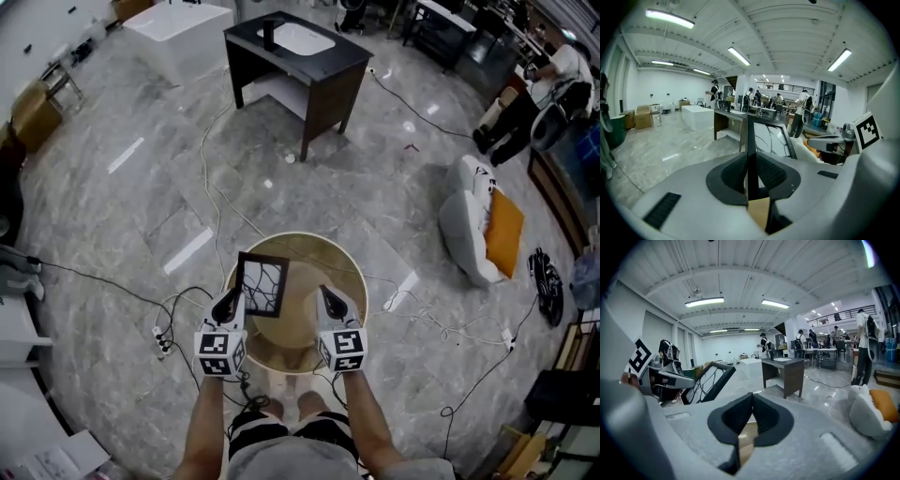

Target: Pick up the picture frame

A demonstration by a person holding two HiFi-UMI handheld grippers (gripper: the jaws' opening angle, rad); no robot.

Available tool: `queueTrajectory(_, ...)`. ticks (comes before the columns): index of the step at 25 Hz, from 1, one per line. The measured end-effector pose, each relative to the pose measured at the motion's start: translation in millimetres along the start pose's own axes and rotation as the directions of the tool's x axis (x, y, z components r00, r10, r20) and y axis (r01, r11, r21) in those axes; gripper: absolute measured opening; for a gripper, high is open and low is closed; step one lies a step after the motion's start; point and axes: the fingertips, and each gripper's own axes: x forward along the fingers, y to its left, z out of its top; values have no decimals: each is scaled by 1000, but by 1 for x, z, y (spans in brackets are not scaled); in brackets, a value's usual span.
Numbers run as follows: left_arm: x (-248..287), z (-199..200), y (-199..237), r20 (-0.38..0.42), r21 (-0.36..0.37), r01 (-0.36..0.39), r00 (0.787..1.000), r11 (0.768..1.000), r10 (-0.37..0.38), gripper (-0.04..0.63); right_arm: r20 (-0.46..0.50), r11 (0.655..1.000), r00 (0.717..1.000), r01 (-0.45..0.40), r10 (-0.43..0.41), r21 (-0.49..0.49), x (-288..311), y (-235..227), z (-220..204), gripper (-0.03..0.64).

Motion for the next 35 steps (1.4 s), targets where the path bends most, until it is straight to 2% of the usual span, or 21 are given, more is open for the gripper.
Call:
queueTrajectory(3,-37,28,-12,33,22,5,999,1000,-6,77,27,1000,1000,15,-15,4,-38,5,29,2)
queueTrajectory(9,-103,61,-31,119,62,3,993,998,-10,77,86,998,995,57,-55,-24,-111,17,61,2)
queueTrajectory(16,-161,70,-43,190,74,4,982,997,-18,77,158,995,984,92,-84,-45,-170,35,83,2)
queueTrajectory(23,-186,60,-54,199,89,21,979,996,-39,77,184,993,978,110,-100,-42,-195,44,77,2)
queueTrajectory(35,-192,51,-60,222,87,5,975,996,-25,77,175,995,981,91,-81,-50,-200,48,62,0)
